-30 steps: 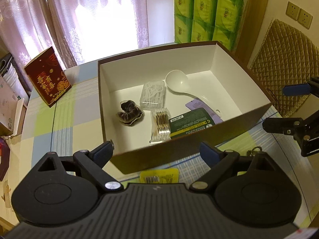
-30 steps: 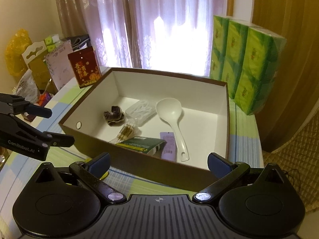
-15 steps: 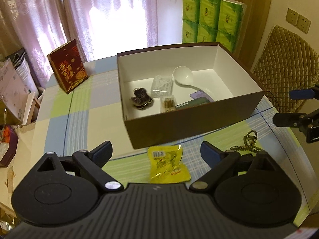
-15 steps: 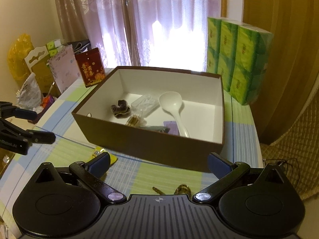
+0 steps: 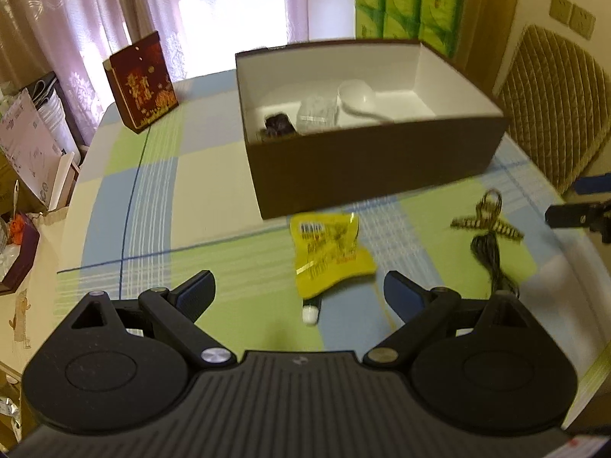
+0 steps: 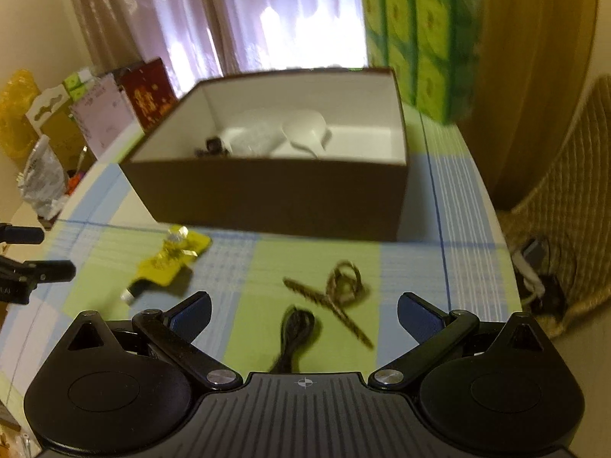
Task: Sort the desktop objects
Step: 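Grasp the yellow snack packet with the left tool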
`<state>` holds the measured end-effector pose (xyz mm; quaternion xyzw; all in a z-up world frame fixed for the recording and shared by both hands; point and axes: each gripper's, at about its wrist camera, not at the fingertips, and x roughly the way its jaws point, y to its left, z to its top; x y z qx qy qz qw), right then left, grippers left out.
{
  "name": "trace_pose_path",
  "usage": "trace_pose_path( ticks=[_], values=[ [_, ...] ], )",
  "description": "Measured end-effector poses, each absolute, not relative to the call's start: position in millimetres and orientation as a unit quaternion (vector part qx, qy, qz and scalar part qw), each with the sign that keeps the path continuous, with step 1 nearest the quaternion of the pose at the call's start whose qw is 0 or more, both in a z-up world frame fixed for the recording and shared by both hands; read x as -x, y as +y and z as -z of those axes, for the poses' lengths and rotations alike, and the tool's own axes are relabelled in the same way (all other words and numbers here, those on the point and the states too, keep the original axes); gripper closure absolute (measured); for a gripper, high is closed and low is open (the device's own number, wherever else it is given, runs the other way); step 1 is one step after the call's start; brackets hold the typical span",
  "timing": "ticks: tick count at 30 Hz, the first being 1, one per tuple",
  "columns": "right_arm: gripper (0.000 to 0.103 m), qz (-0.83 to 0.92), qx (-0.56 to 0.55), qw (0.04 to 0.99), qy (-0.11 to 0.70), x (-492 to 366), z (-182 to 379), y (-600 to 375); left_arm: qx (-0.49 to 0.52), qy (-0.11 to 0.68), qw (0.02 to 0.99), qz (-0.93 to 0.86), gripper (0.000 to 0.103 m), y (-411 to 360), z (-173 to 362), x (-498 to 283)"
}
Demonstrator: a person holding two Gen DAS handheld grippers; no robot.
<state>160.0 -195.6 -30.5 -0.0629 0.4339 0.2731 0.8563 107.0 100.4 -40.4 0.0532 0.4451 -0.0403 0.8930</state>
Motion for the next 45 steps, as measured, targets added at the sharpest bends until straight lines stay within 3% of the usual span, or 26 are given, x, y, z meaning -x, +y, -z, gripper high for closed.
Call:
trace_pose_path(
  ticks=[10, 24, 40, 45],
  values=[
    [0.002, -0.238, 0.068, 0.847, 0.471, -148.2, 64.0, -213.9, -0.123, 0.427, 0.893, 0.070, 0.011, 77.8, 81.5, -99.4],
    [0.002, -0.207, 0.054, 0.837, 0.503, -150.9, 83.5, -227.5, -0.264, 0.388, 0.878, 0.093, 0.023, 52.5, 140.0, -123.0],
    [0.002, -0.178, 0.044, 0.829, 0.528, -170.0, 97.8, -227.4, -0.329, 0.362, 0.861, 0.141, 0.042, 49.4, 158.7, -161.3],
    [0.002, -0.180, 0.046, 0.826, 0.532, -174.0, 100.1, -223.2, -0.304, 0.375, 0.858, 0.178, 0.059, 55.4, 156.0, -169.8]
  ],
)
